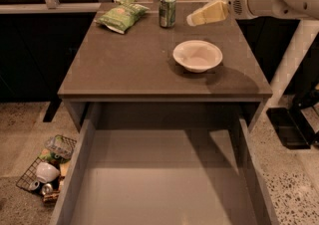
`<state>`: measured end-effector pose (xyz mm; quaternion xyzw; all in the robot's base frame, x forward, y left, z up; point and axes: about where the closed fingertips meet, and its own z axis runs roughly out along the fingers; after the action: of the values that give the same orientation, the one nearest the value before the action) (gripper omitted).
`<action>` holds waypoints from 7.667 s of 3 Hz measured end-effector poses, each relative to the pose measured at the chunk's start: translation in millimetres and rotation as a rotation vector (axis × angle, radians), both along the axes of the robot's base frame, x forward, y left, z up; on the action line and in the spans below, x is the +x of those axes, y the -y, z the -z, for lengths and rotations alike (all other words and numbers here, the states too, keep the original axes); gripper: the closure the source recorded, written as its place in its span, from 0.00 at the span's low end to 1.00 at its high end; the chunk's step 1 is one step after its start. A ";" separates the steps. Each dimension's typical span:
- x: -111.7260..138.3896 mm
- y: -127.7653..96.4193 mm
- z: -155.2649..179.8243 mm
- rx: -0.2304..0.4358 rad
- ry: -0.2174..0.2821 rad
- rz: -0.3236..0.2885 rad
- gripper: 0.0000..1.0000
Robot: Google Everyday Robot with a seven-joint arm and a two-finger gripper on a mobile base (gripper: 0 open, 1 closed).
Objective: Place green can into top drawer
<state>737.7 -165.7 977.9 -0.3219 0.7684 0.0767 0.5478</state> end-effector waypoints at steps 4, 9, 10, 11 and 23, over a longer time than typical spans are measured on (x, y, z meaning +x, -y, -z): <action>127.2 -50.3 43.1 0.222 0.120 0.181 0.00; 193.9 -82.6 75.8 0.291 0.099 0.099 0.00; 200.1 -91.8 77.7 0.296 0.098 0.072 0.00; 206.6 -102.1 81.0 0.310 0.095 0.046 0.00; 41.5 -131.9 -126.3 0.223 0.270 0.076 1.00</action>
Offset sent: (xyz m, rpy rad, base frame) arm 0.1273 0.0427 -0.0314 0.1793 -0.1151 -0.1873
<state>779.2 -33.8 1104.2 -0.2372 0.6862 0.0967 0.6809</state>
